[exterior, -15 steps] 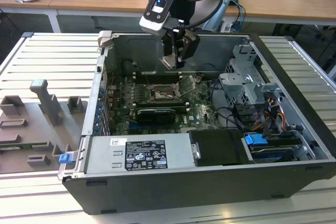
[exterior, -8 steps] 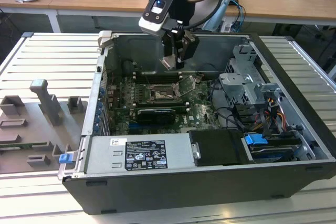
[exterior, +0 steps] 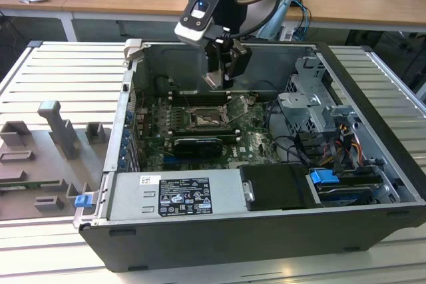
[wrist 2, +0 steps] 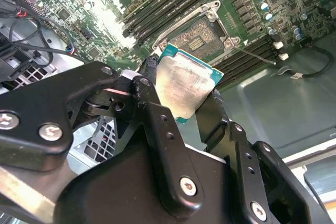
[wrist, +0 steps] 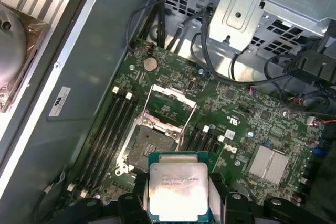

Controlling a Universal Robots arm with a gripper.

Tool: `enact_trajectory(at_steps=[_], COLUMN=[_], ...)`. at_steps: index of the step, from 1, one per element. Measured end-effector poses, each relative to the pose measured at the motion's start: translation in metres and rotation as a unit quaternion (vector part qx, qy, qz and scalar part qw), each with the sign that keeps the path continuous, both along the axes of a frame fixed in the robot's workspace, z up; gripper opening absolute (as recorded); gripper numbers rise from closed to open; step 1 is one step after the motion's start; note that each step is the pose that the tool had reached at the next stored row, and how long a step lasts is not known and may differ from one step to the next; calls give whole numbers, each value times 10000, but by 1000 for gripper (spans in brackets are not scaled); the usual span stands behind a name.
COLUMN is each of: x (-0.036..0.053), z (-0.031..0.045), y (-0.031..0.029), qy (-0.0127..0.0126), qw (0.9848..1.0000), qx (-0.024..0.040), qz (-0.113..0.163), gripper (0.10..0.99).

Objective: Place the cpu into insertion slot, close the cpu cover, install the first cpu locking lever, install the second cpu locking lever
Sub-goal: 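Place the cpu into insertion slot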

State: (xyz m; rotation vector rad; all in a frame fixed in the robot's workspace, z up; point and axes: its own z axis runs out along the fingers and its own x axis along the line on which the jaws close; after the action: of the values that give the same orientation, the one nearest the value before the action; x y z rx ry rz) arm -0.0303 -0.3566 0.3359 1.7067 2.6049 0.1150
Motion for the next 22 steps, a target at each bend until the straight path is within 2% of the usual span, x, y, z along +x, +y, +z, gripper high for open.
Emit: enact_trajectory(at_steps=[16,19,22], x=[0,0,0], z=[-41,-64,-101], y=[0,0,0], qy=[24,38,58], qw=[9998,9996,9988], qx=[0,0,0], qz=[-207,-283,-489], gripper=[541,541,541])
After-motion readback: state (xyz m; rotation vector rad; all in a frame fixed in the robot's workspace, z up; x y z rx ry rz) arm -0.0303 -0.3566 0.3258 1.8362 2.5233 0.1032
